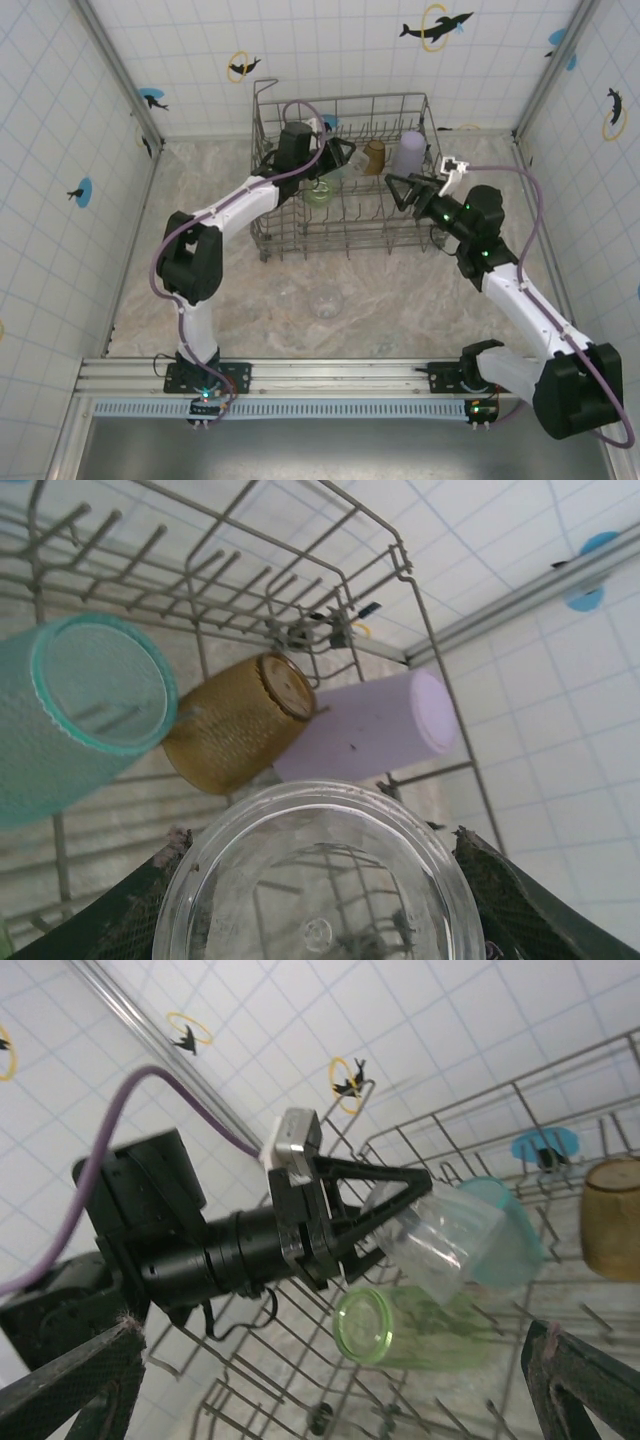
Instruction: Load the cups into the dish rack
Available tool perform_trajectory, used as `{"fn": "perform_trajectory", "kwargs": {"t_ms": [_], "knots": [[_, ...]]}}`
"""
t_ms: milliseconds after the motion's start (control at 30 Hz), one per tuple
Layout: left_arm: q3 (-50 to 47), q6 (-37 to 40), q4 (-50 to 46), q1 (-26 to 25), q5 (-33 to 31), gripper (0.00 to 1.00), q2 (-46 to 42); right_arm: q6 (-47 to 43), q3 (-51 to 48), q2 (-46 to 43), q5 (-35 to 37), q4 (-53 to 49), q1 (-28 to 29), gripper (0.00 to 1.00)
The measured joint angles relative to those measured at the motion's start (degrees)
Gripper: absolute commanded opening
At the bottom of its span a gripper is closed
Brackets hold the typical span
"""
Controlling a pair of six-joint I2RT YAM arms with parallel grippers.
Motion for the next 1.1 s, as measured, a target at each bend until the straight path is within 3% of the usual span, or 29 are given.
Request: {"fn": "perform_trajectory", "kwargs": {"t_ms": [367, 633, 1100], "knots": [[10.6, 11.3, -6.1, -6.1, -11.5, 0.0, 7.2, -4.5, -2.8, -5.5, 3.0, -8.0, -2.3, 1.0], [12.0, 16.9, -10.2, -7.5, -19.1, 0.0, 8.3, -5.3, -4.5, -7.8, 3.7, -9.5, -4.1, 1.0], [14.1, 20.1, -11.3, -9.1, -22.3, 0.0, 12.9, -5.3, -5.0, -8.2, 3.6, -10.1, -5.5, 1.0]]}}
